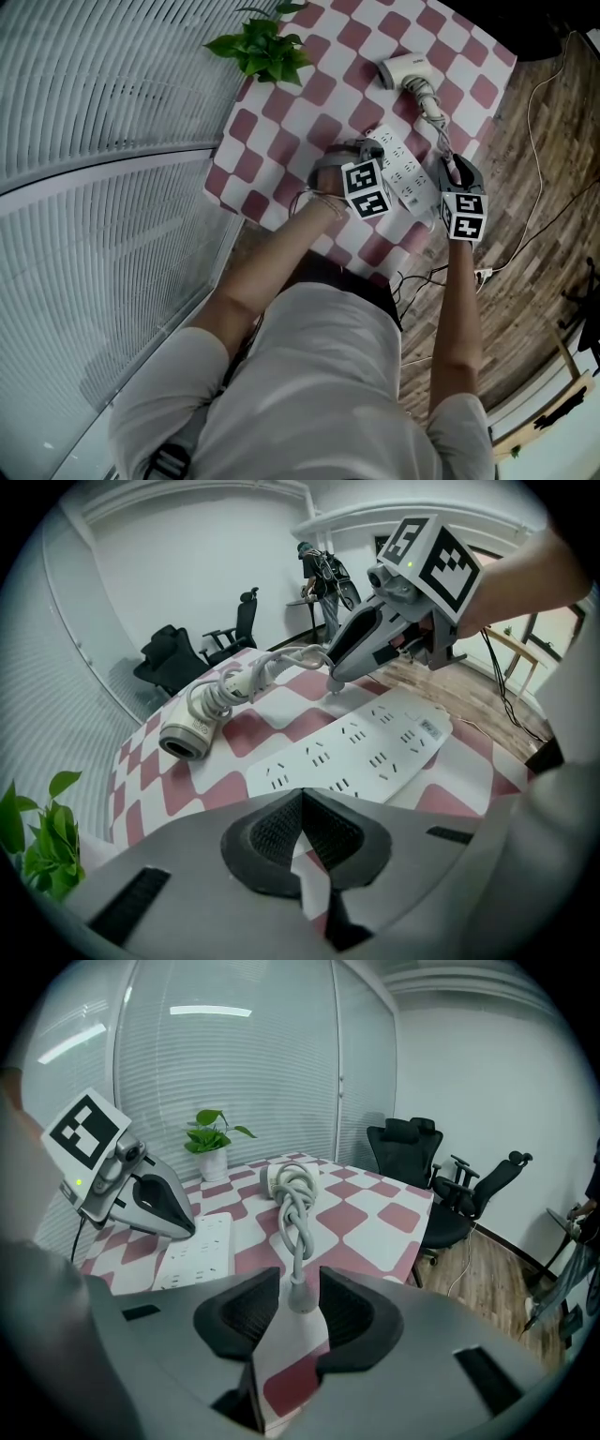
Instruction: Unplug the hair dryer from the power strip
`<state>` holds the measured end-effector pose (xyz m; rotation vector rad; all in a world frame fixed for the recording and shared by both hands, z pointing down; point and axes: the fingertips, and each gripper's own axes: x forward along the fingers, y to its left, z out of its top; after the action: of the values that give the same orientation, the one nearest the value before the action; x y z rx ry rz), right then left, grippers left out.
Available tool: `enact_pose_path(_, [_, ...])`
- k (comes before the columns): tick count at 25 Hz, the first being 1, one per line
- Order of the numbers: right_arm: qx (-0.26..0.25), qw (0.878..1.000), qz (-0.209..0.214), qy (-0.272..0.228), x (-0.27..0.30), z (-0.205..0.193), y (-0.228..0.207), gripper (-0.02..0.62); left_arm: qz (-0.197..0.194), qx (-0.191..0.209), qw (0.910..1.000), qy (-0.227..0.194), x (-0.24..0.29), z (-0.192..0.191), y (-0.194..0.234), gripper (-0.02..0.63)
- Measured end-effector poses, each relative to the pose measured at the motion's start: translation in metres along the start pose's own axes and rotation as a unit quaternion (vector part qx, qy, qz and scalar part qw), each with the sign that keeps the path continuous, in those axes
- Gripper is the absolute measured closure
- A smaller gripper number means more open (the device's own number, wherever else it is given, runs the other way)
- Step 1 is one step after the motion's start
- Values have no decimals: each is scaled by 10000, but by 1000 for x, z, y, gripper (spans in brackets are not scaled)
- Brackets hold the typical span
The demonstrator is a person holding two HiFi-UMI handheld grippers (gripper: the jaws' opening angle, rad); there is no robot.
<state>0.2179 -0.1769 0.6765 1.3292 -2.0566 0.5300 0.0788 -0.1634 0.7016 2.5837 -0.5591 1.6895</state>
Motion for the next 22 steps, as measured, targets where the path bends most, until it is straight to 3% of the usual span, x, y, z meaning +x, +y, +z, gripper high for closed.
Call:
enact_pose_path(5, [14,9999,-30,-134,-14,9,1,463,256,145,9992,-279,-1,0,-1,577])
enact_pose_path(13, [61,9980,-162,-605,-58,38,7,463,492,-812,9908,-962,-47,8,8,575])
enact_pose_path(17, [56,9963,-190,-842,-87,56,22,465,428,-1320,9787,-1512,-86,24,9,577])
enact_pose_path(22, [2,9921,-130,-1248,-127,85,47,472,412,-1671,9568,-2345,-144,50,8,575])
